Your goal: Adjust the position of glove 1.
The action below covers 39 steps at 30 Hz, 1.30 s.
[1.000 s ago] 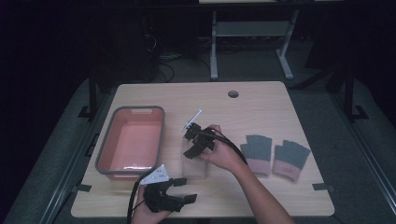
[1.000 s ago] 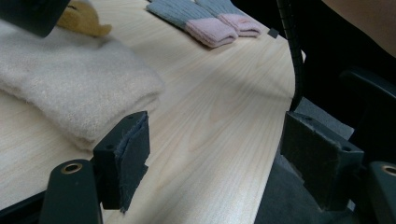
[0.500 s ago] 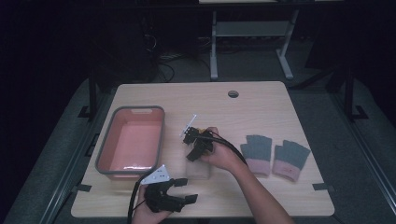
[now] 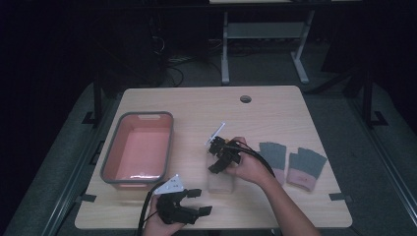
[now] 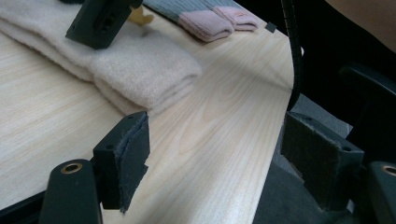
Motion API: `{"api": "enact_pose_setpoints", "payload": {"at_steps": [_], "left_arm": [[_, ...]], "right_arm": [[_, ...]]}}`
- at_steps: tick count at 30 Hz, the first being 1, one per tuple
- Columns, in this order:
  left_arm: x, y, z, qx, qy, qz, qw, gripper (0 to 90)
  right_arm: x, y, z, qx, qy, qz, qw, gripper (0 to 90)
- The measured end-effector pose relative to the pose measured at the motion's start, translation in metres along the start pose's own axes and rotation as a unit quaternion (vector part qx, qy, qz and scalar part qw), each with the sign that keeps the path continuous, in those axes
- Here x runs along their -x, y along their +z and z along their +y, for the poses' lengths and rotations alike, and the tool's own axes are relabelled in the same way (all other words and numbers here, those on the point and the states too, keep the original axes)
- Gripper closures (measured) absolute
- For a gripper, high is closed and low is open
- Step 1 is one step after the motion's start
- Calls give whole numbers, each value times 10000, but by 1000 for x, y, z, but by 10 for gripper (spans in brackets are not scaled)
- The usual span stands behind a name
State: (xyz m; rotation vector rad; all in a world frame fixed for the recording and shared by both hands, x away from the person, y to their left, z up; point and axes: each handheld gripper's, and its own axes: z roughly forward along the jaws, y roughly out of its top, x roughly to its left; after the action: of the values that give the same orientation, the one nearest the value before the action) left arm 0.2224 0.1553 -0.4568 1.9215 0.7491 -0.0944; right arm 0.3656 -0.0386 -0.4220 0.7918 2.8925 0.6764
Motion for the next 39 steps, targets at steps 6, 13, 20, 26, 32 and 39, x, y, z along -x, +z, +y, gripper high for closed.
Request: {"api": "enact_pose_setpoints", "payload": {"at_steps": [6, 13, 20, 26, 32, 39], "left_arm": [[2, 2, 5, 68, -47, 4, 10000, 244], [-2, 0, 19, 123, -254, 117, 9995, 245], [-15, 13, 38, 79, -810, 290, 9963, 247], [-28, 24, 54, -3, -1187, 477, 9918, 246], [-38, 35, 59, -143, -1650, 569, 9846, 247], [-44, 40, 54, -255, -2013, 560, 9776, 247]], "right_arm": [[-2, -21, -13, 460, 283, 85, 9985, 345], [-3, -44, -45, 1022, 1161, 235, 9877, 341], [-3, -45, -65, 1191, 1510, 232, 9811, 341], [-1, -49, -82, 1422, 2004, 409, 9685, 342], [0, -46, -94, 1556, 2304, 525, 9591, 340], [9, -37, -103, 1690, 2702, 692, 9453, 348]]}}
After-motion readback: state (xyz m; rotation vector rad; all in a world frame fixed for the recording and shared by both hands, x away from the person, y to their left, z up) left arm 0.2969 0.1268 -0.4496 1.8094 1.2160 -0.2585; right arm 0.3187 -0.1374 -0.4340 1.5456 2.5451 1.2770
